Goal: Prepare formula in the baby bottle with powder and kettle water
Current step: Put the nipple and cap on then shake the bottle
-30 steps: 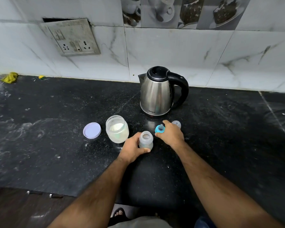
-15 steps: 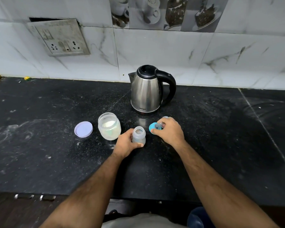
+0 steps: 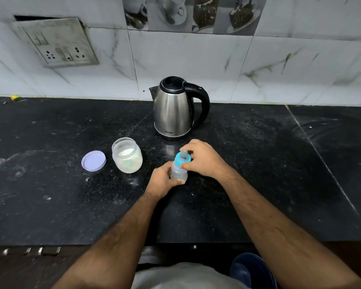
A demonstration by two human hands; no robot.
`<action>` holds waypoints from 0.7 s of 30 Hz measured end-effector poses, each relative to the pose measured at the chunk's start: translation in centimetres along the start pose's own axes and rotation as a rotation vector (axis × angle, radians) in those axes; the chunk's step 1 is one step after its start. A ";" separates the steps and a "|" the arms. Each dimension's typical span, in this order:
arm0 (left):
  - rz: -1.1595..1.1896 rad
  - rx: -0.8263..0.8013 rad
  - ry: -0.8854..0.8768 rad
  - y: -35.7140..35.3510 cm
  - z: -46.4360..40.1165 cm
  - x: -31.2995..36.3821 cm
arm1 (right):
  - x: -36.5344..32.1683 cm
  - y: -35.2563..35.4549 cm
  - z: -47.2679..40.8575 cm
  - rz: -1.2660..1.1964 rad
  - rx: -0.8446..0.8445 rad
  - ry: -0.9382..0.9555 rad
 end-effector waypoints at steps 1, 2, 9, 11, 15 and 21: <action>-0.007 0.002 -0.003 0.0 0.0 0.0 | -0.1 -0.2 -0.1 0.013 -0.013 0.002; -0.010 0.005 -0.003 0.0 0.0 0.0 | -0.2 -0.4 -0.3 0.029 -0.025 0.008; -0.020 0.004 0.001 0.0 0.0 -0.1 | -0.7 -1.1 -0.4 0.143 -0.071 0.050; -0.023 0.004 -0.003 0.1 0.0 0.0 | -0.8 -1.2 -0.4 0.150 -0.057 0.042; -0.023 0.015 -0.010 0.2 0.0 -0.1 | -0.7 -1.2 -0.1 0.163 0.002 -0.008; -0.045 0.012 -0.011 0.1 0.1 -0.1 | -1.1 -1.0 0.0 0.291 0.050 -0.075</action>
Point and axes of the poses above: each hand's wrist, its own z-axis away from the middle knuckle, its own y-axis out of the back of the hand, x = y × z, the point moved 8 cm from there along -z, towards the middle knuckle, and after that the axes turned 4 degrees about y, right-handed, at the moved point
